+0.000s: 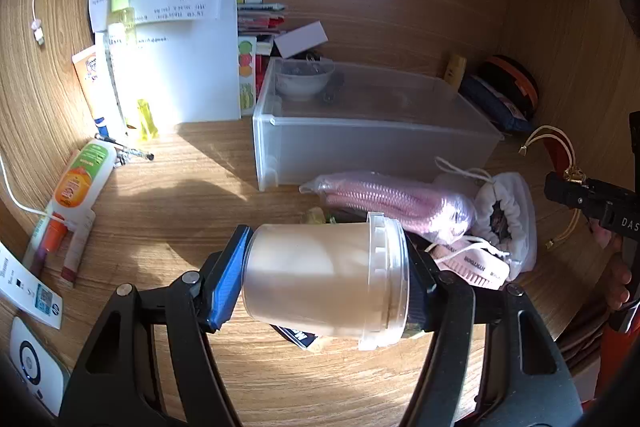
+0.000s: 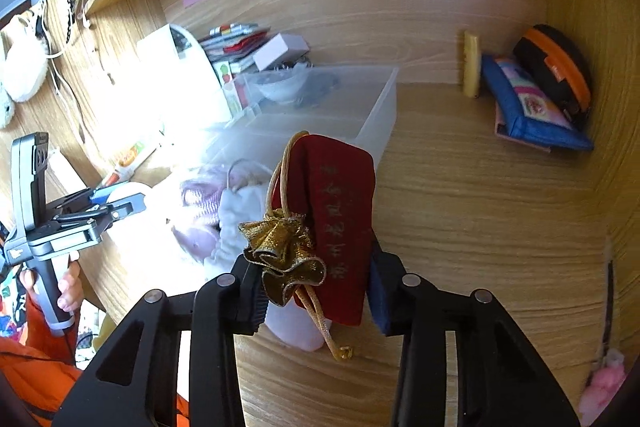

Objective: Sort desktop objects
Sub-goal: 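Carry the white cylinder in the left tool while the right tool carries the red pouch to the clear box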

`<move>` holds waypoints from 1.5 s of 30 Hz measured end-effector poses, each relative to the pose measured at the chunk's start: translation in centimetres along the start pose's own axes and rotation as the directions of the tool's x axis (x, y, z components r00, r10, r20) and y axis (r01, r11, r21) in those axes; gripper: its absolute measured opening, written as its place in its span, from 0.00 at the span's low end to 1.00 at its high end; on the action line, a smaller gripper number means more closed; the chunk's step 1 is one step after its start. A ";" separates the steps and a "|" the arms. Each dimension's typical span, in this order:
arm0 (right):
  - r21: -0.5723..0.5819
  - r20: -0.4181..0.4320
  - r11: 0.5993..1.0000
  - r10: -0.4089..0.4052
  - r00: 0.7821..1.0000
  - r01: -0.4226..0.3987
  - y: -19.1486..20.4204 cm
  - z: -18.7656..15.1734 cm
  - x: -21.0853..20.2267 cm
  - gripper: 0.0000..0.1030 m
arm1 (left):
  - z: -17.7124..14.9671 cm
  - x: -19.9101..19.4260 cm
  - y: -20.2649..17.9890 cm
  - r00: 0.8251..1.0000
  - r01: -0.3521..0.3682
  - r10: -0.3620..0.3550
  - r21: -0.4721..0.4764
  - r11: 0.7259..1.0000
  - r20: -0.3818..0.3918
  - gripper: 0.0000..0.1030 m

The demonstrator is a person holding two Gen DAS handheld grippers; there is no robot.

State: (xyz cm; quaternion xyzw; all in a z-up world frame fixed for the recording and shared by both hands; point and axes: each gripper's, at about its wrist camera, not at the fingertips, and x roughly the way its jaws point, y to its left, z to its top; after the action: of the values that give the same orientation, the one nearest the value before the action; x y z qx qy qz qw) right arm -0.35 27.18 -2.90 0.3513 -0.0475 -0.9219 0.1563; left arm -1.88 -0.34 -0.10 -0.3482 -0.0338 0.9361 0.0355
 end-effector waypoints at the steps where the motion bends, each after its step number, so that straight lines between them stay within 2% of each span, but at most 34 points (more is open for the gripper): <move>1: -0.002 0.010 1.000 -0.003 1.000 0.003 0.0 0.3 -0.2 0.35 | 0.2 -0.3 0.0 1.000 -0.004 0.004 0.002 1.000 0.012 0.65; 9: -0.046 0.059 0.999 -0.014 0.998 0.017 0.8 2.5 -0.9 0.35 | 2.3 -1.4 0.4 0.995 -0.026 0.026 -0.010 1.000 0.095 0.65; 14: -0.079 0.065 0.997 -0.013 0.998 0.018 1.4 3.9 -0.3 0.36 | 4.1 -1.3 0.3 0.988 -0.079 0.078 0.002 0.997 0.130 0.65; 20: -0.109 0.088 0.994 0.000 0.996 0.009 1.9 5.8 0.1 0.36 | 6.3 -0.6 0.3 0.985 -0.104 0.101 0.016 0.994 0.138 0.65; 29: -0.122 0.122 0.993 0.022 0.992 -0.007 2.5 8.9 0.9 0.36 | 9.8 0.6 -0.1 0.983 -0.099 0.093 0.035 0.994 0.161 0.65; 39: -0.157 0.118 0.987 0.053 0.992 -0.034 3.9 12.2 3.0 0.36 | 13.0 3.3 -0.2 0.990 -0.058 0.051 0.048 0.997 0.134 0.64; 44: -0.169 0.067 0.984 0.058 0.996 -0.046 4.1 13.0 5.6 0.36 | 14.1 6.0 -0.8 0.997 -0.027 0.022 0.076 0.997 0.078 0.64; 45: -0.170 0.056 0.984 0.058 0.997 -0.048 4.1 13.1 6.2 0.36 | 14.2 6.5 -0.9 0.996 -0.047 0.042 0.056 0.997 0.079 0.64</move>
State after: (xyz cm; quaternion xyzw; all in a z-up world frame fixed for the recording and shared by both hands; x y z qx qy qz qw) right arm -12.33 21.04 3.83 0.3074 0.0164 -0.9283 0.2084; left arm -16.06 0.61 6.47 -0.3111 -0.0004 0.9501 0.0233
